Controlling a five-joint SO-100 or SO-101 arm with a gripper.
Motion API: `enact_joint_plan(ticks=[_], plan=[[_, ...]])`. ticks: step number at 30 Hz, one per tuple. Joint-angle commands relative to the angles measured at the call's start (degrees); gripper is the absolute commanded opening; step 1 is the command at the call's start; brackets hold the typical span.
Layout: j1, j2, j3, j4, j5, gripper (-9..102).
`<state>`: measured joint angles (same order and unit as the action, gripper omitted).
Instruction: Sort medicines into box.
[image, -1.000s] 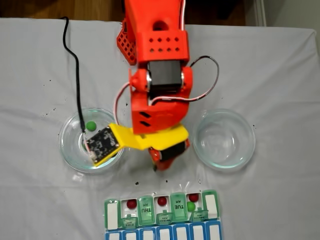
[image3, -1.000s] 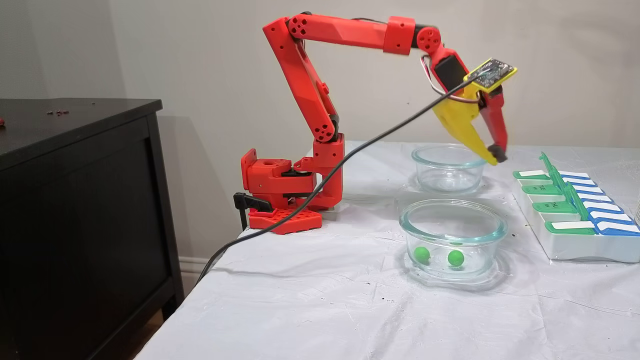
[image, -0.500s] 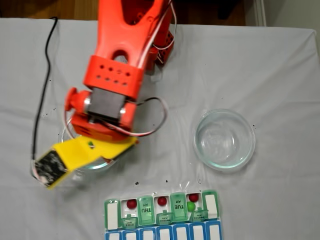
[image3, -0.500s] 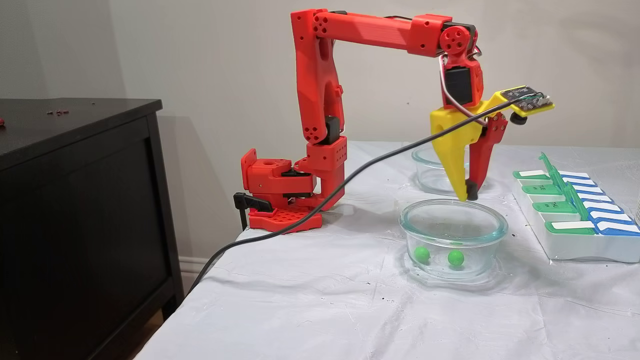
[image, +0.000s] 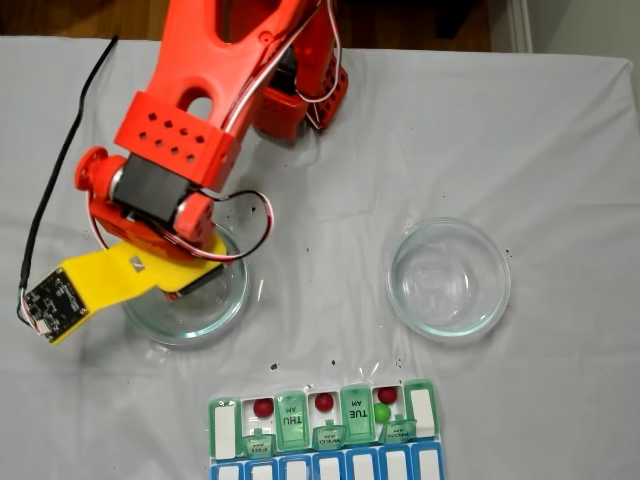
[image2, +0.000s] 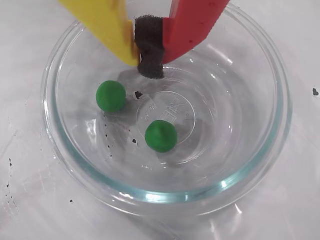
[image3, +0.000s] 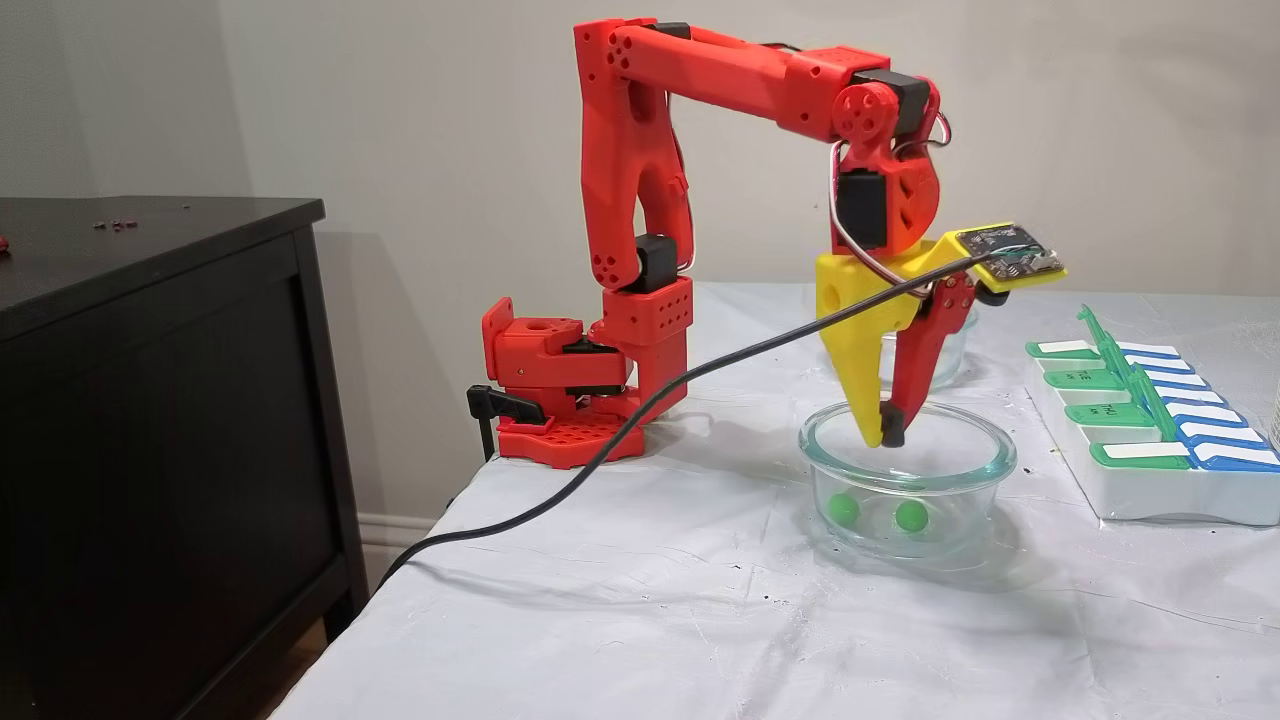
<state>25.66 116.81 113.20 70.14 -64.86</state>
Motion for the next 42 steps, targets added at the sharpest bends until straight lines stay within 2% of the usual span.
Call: enact_joint_plan(ticks=[1,6,18,27,36,42], plan=[[0.1,-0.5,-1.5,-0.4,-0.2,11],[0.5,-1.9,-2.1,-0.3,-0.8,17],[4.5,0.7,2.2,0.1,-12.5,17],[5.7,-0.3,0.3,-0.3,-17.0,18],[6.4,-2.9,0.0,-4.8,-20.9,22],[7.3,-4.5,-1.5,-4.1,-25.1,23]])
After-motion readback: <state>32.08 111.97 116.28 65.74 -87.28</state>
